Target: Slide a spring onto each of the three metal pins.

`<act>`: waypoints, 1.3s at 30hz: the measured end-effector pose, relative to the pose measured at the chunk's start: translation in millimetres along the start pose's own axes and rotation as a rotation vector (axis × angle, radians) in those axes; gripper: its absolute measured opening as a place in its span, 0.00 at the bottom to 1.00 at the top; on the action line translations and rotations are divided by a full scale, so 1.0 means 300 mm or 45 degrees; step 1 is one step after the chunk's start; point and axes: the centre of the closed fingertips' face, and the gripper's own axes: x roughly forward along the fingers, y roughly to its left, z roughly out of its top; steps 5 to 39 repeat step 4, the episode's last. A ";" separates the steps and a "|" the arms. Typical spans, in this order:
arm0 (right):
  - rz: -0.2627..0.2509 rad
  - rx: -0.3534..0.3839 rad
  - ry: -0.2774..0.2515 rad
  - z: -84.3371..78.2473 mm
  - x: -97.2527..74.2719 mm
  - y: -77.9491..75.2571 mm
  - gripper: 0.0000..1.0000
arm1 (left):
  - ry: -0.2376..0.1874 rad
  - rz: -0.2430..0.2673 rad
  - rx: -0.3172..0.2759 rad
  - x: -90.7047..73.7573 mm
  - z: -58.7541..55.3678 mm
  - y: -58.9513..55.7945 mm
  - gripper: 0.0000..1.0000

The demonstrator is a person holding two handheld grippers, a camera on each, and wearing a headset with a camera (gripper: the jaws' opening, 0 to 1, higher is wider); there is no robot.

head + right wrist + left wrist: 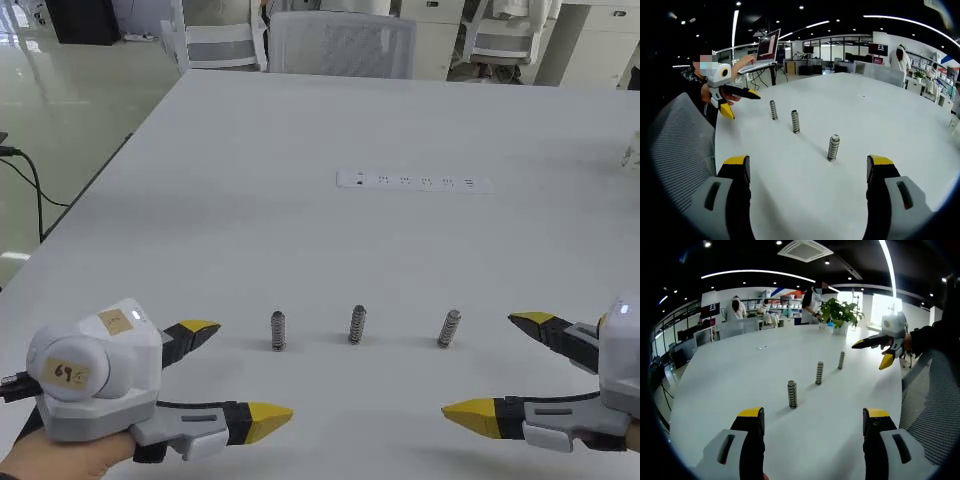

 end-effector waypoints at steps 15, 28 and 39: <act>0.000 0.002 0.003 -0.002 0.000 0.001 0.98 | 0.000 0.002 -0.001 0.000 0.000 0.003 0.79; 0.000 0.002 0.003 -0.002 0.000 0.001 0.98 | 0.000 0.002 -0.001 0.000 0.000 0.003 0.79; 0.000 0.002 0.003 -0.002 0.000 0.001 0.98 | 0.000 0.002 -0.001 0.000 0.000 0.003 0.79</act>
